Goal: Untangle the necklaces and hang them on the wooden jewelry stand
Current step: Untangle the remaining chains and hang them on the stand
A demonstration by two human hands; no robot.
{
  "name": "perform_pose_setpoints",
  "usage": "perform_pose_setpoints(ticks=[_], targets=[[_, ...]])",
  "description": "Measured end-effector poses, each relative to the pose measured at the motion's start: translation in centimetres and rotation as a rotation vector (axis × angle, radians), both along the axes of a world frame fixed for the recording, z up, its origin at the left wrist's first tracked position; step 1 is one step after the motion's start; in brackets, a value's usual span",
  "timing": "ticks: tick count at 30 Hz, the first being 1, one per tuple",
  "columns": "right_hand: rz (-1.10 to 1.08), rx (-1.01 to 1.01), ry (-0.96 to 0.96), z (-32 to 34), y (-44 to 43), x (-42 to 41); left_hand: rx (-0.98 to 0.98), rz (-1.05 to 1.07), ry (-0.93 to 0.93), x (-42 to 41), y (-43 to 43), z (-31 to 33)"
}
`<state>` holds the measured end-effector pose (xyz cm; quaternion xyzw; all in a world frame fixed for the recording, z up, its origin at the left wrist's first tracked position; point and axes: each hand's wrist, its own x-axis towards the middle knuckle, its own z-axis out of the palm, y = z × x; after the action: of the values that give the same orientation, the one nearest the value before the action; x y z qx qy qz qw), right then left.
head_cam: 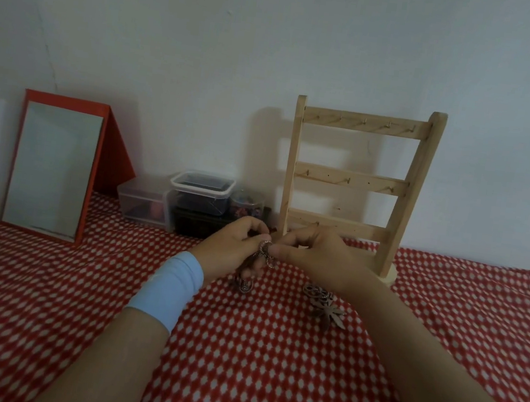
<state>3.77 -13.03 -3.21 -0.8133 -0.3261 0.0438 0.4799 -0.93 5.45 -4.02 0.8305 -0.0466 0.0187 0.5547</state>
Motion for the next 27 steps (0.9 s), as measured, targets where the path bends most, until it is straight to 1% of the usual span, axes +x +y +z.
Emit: perform_pose_setpoints(ticks=[2,4,6,8,10,12,15,17,19,21,25,27], targets=[[-0.033,0.09,0.076,-0.1,0.2,-0.1,-0.021,-0.022,0.011,-0.1,-0.1,0.0],[-0.099,0.216,0.17,0.0,0.5,-0.4,-0.091,-0.061,0.029,-0.1,-0.1,-0.2],[-0.153,0.281,0.26,0.1,0.6,-0.6,-0.156,-0.092,0.038,-0.2,-0.2,-0.4],[-0.17,0.321,0.342,0.0,0.7,-0.5,-0.1,-0.074,0.004,-0.2,-0.2,-0.6],[-0.17,0.314,0.355,-0.1,0.7,-0.4,0.032,-0.05,-0.024,-0.3,-0.1,-0.5],[-0.187,0.296,0.327,-0.2,1.0,-0.4,0.115,-0.045,-0.012,-0.2,0.3,-0.3],[-0.216,0.189,0.212,-0.5,1.4,-0.3,0.166,-0.003,0.002,-0.1,1.0,-0.2],[-0.15,0.13,0.152,-0.6,1.2,0.1,0.122,0.039,0.001,0.2,1.2,-0.3],[-0.125,0.023,0.108,-0.2,0.6,0.2,0.048,0.068,-0.004,0.2,1.0,-0.5],[-0.11,-0.033,0.094,0.2,0.0,0.3,0.017,0.086,-0.004,0.2,0.8,-0.6],[-0.099,-0.115,-0.03,0.0,-0.4,0.8,0.156,0.085,-0.087,0.4,1.0,-0.7],[-0.093,-0.118,-0.054,-0.1,-0.5,0.9,0.223,0.081,-0.127,0.5,1.1,-0.8]])
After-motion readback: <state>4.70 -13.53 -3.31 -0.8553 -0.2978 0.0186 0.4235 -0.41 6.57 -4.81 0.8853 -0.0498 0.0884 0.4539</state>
